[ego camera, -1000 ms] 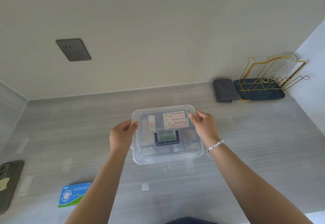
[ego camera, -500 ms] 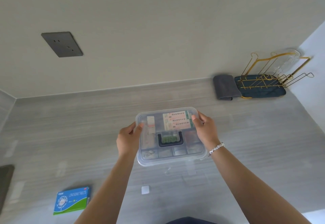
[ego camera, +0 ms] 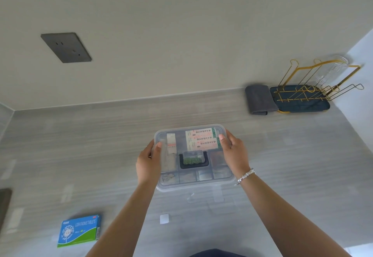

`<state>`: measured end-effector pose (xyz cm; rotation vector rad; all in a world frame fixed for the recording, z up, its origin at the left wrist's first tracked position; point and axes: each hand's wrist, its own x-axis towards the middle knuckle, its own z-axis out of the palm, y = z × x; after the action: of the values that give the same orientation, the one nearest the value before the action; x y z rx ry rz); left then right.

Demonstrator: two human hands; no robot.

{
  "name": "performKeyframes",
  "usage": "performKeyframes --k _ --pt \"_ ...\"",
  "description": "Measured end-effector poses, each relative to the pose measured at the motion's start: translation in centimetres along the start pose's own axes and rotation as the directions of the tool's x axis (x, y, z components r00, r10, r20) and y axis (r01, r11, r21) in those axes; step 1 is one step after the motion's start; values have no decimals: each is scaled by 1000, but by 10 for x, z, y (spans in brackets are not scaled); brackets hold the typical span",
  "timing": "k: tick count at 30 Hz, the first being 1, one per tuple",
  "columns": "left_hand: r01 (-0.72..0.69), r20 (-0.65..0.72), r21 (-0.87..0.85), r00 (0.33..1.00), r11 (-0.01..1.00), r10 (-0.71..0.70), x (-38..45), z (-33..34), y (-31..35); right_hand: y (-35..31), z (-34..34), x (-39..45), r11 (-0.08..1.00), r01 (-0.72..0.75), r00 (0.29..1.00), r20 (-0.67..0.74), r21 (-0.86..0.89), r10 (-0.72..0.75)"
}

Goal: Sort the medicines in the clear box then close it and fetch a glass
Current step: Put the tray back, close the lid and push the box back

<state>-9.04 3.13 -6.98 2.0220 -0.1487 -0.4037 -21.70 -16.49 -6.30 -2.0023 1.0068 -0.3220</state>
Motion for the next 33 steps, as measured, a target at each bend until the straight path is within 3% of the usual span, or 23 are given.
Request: performKeyframes --k 7,12,16,19,22,24,28,33 --pt "22 28 -41 999 999 -20 3 1 -2 1 0 0 999 22 999 26 24 -23" --pt "81 53 -34 995 996 -79 3 -1 -1 -1 -8 -2 993 25 989 143 115 -41" --pt "192 89 -66 979 979 -186 3 -5 -3 7 -13 -9 970 -224 959 200 90 202" --pt "260 107 -9 960 965 -258 3 -11 -9 11 -17 -14 952 -285 932 263 111 249" --pt "382 209 -65 909 922 -362 1 -14 -10 10 -18 -17 931 -341 910 296 133 291" --pt "376 173 -49 916 925 -363 2 -15 -8 9 -18 -17 927 -352 918 243 131 314" --pt "272 -41 23 962 962 -271 -3 -16 -1 3 -16 -19 946 -297 954 9 128 298" --pt "145 -24 21 989 989 -145 -19 -8 6 -5 -8 -26 980 -197 979 -56 22 198"
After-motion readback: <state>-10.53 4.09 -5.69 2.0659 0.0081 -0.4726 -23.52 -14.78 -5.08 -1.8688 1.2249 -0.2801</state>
